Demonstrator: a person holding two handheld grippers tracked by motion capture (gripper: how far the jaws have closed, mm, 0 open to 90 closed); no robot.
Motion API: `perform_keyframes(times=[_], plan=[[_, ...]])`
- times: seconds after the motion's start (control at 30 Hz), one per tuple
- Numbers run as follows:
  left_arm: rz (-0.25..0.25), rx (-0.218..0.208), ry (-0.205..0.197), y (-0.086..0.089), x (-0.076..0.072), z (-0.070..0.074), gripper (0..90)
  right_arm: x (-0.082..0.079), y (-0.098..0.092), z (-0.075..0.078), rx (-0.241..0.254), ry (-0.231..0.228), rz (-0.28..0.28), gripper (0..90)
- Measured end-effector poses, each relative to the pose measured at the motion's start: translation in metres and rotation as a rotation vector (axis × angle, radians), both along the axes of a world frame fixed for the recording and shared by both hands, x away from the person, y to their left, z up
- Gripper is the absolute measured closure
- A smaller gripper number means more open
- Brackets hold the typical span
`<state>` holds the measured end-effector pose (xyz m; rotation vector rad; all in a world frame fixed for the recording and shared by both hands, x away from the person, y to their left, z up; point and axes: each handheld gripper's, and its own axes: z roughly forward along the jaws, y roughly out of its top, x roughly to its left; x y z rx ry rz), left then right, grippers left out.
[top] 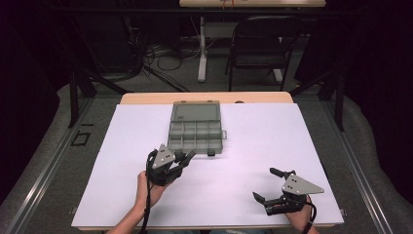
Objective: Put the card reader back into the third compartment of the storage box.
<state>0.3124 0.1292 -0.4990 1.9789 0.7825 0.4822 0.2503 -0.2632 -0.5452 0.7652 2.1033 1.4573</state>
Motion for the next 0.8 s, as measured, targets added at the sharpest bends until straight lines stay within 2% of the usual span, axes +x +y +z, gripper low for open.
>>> perform_keyframes(times=[0.43,0.8], plan=[[0.006,-0.009,-0.003,-0.002,0.01,0.005,73.1,0.0,0.0,0.0,0.004,-0.001,-0.001,1.1],[0.01,-0.012,0.0,-0.004,0.025,0.013,73.1,0.0,0.0,0.0,0.004,0.001,-0.002,1.1]])
